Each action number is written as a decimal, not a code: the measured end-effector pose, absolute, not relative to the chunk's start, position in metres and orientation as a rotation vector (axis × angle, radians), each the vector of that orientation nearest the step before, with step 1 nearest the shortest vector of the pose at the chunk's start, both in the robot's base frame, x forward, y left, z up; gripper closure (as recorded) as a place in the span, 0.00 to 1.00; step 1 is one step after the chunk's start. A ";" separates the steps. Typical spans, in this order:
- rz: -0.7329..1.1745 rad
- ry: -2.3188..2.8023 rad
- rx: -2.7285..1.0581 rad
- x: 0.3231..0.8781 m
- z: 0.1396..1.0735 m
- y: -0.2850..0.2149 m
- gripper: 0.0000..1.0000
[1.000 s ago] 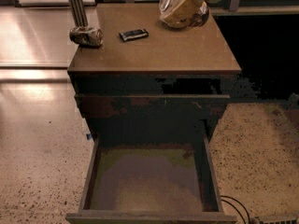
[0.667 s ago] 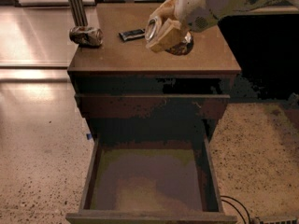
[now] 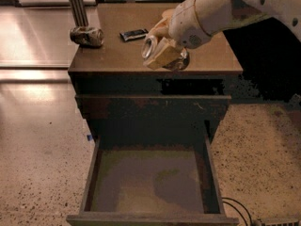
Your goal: Place orange can into middle drawer
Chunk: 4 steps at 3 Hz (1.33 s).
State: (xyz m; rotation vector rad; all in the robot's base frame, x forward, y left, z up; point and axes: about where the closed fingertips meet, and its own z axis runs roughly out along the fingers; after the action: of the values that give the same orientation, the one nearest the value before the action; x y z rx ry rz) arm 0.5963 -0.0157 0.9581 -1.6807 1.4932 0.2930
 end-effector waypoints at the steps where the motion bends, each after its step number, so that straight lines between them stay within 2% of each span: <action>1: 0.311 1.497 -1.669 0.581 0.941 -0.015 1.00; 4: 0.536 1.508 -1.751 0.458 0.829 0.008 1.00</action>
Offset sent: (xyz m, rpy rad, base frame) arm -0.1220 0.0052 -0.1052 0.0551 0.1163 0.0268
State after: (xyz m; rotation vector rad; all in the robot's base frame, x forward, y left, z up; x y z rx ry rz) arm 0.4581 0.0075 0.8290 -1.7514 1.5084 0.5361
